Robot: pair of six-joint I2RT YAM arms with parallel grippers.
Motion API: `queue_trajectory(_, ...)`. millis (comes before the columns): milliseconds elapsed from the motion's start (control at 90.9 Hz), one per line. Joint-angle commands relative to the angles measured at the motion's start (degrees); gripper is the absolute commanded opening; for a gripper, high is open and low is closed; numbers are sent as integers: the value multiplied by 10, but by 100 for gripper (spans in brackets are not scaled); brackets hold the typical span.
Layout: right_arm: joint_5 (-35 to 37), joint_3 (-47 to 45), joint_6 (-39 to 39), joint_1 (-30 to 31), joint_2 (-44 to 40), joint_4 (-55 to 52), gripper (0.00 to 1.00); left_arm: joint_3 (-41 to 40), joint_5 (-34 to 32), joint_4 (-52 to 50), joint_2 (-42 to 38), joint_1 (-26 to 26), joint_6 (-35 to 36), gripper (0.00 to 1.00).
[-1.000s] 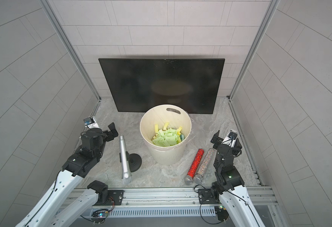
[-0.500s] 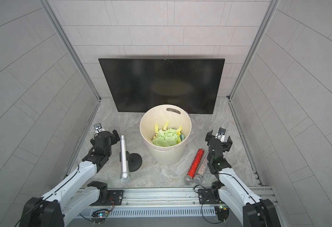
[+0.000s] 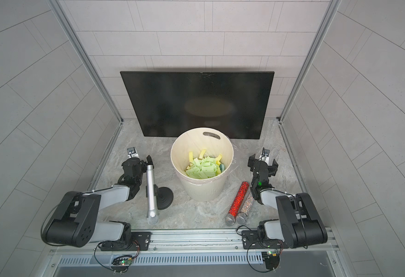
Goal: Remove the sticky note from the monitor
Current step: Reset both arms
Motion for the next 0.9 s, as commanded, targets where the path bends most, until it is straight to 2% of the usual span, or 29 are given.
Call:
queue_trajectory(0,-59,12,-24,-13,44,73,100,0,53,81,40,5,36,100)
queue_trajectory(66,-101,41,-25,-20,45,8,100,10,59,101,71,6,39,100)
queue_trajectory(121,-145,51,-24,-34,61,-3,100,29,74,54,69,11,40,100)
queue_trajectory(209,-191,29,-19,-56,102,90,100,38,94,38,73,22,33,100)
queue_trajectory(308,-206,49,-12,-65,78,13,100,42,108,29,74,28,29,100)
queue_trajectory(385,-212,43,-15,-66,86,38,100,42,112,29,74,30,30,100)
queue_trajectory(892,-208,47,-11,-65,82,22,100,45,114,25,74,30,30,100)
